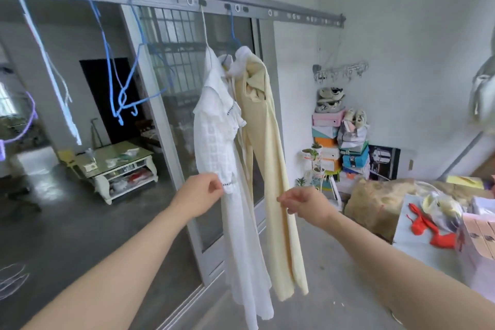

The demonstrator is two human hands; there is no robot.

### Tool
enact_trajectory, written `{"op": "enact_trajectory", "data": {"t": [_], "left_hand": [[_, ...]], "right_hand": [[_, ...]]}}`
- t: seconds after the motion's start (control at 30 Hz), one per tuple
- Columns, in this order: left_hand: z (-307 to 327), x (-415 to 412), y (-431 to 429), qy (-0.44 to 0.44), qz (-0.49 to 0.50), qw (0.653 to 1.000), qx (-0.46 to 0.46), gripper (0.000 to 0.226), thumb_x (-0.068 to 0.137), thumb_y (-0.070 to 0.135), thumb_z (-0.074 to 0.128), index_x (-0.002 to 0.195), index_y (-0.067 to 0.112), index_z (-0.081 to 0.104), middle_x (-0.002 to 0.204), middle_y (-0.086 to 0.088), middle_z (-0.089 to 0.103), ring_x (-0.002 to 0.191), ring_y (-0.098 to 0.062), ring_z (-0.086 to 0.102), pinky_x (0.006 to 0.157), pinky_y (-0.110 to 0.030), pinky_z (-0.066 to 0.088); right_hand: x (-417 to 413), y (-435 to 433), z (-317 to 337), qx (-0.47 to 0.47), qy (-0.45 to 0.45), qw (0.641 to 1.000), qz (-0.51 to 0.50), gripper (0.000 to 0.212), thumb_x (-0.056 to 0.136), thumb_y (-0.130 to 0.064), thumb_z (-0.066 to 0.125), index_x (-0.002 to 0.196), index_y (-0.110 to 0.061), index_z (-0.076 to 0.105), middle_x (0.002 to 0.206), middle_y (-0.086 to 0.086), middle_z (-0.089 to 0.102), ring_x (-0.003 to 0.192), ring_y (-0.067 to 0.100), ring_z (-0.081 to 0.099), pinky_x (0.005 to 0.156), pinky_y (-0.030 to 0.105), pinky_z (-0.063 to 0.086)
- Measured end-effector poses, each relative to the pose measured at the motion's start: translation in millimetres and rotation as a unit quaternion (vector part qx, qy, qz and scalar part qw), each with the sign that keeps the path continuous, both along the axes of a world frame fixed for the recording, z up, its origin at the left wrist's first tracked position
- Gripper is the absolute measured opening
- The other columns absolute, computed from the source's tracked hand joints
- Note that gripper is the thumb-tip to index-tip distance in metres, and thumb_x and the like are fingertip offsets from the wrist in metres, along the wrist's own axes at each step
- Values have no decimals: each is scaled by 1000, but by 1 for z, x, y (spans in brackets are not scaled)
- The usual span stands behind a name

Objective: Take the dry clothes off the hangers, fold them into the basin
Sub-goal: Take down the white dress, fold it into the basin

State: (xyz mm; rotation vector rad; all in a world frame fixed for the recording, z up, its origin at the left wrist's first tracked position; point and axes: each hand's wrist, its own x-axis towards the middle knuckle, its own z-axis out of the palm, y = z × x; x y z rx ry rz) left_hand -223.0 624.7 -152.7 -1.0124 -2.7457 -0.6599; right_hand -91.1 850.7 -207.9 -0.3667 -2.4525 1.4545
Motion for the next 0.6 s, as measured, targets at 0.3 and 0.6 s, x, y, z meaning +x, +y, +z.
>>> {"op": "enact_trajectory", "data": {"t": [0.3, 0.6], "left_hand": [[116, -60, 28, 201, -26, 964, 170, 4, 87, 16, 59, 89, 19, 61, 93, 7, 51, 87, -16, 56, 75, -33, 45], [169, -124, 53, -10, -25, 905, 424, 14, 92, 10, 51, 98, 20, 59, 102, -4, 65, 84, -23, 62, 77, -37, 50]], "right_hand": [[-70, -9, 118, 57, 96, 993, -27, 16, 92, -18, 57, 102, -22, 69, 95, -7, 67, 82, 5, 59, 68, 15, 43], [-134, -48, 199, 32, 175, 983, -35, 42, 90, -34, 58, 126, -11, 57, 123, 7, 61, 111, 21, 57, 100, 41, 46]]}}
